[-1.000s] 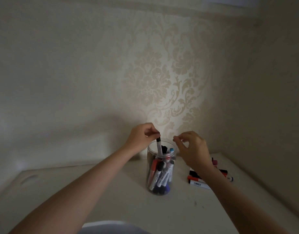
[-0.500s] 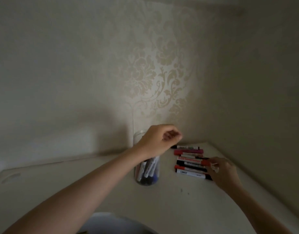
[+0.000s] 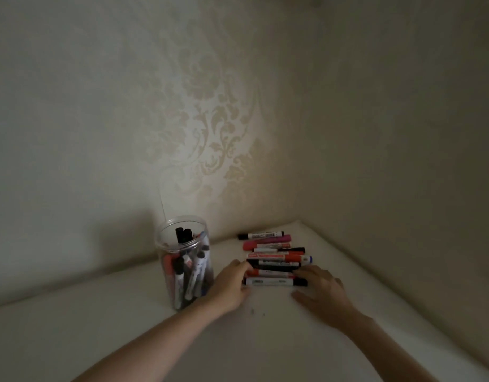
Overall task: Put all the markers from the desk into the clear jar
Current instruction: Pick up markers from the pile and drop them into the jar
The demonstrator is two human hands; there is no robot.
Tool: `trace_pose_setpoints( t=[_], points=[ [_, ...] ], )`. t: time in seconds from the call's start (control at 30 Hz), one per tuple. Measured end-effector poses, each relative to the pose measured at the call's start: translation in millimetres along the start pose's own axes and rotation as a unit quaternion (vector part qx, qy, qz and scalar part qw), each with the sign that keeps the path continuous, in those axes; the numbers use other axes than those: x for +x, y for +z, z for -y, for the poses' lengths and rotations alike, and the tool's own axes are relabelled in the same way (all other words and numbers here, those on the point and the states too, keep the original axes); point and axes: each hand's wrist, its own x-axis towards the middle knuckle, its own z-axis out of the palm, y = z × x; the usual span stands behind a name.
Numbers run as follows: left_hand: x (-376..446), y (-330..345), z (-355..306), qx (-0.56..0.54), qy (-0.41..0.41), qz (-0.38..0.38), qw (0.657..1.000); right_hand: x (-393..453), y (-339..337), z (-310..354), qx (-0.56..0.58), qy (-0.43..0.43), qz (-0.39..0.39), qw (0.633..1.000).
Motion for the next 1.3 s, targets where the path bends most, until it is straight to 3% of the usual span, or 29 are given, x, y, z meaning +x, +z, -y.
trace_pose_setpoints(
  t=[0.17, 0.33, 0.47, 0.57, 0.67, 0.77, 1.0, 1.3],
  points=[
    [-8, 1, 1, -0.003, 0.014, 0.004, 1.0, 3, 9, 0, 0.078, 0.043, -0.044, 0.995],
    [-21, -53, -30, -0.115, 0.057, -0.116, 0.985, 1, 7, -1, 0.117, 0.074, -0.055, 0.989],
    [-31, -122, -53, -0.229, 0.102, -0.201, 0.947, 0, 10, 14, 0.07, 0.116, -0.053, 0.989],
    [-40, -175, -43, -0.314, 0.092, -0.299, 0.896, -1, 4, 29, 0.159, 0.112, -0.09, 0.977],
    [-50, -216, -12, -0.331, 0.044, -0.365, 0.869, 1, -21, 48, 0.25, 0.105, -0.145, 0.952],
    [-58, -233, 22, -0.254, 0.018, -0.398, 0.882, 7, -58, 75, 0.316, 0.092, -0.216, 0.919],
    [-54, -219, 41, -0.107, 0.054, -0.333, 0.935, 28, -125, 156, 0.402, -0.012, -0.31, 0.861],
    [-35, -213, 37, -0.14, 0.017, -0.33, 0.933, 54, -100, 215, 0.293, -0.138, -0.248, 0.913]
  ],
)
